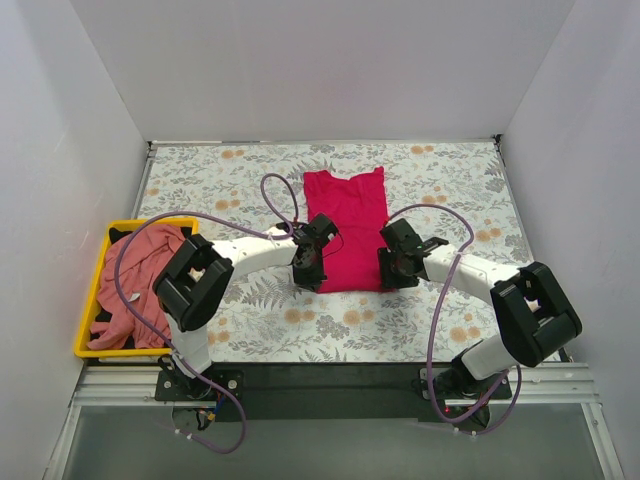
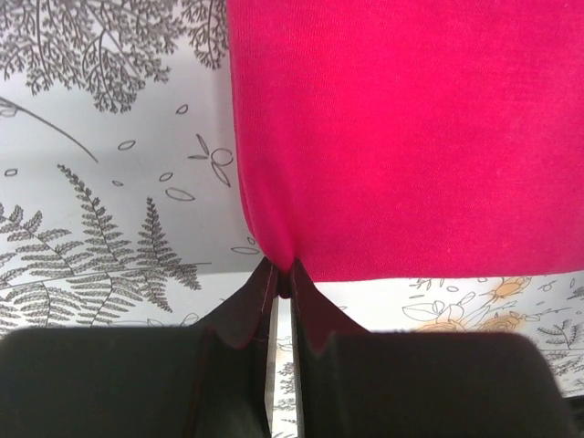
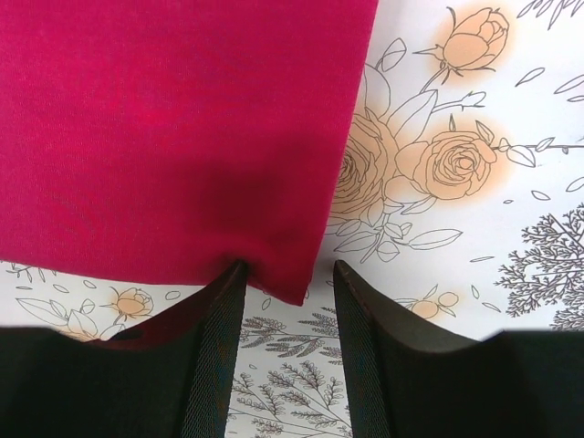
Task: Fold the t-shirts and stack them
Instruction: Fold the tshirt
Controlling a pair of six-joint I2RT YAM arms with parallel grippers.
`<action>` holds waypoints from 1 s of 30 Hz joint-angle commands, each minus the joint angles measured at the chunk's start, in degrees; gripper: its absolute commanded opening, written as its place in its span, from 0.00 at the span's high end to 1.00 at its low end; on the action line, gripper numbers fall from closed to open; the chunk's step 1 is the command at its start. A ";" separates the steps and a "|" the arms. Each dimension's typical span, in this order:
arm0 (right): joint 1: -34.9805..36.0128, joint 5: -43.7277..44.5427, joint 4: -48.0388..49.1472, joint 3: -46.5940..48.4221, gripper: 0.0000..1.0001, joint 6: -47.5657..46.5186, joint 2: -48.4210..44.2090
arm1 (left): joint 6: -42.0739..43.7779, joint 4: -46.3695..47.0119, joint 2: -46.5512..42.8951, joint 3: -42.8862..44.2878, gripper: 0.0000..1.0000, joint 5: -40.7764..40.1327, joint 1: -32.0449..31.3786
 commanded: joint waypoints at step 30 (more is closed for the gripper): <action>10.81 -14.73 -31.59 -9.44 0.99 1.96 -16.13 | -11.27 -23.44 -16.97 -12.91 1.00 7.17 -17.22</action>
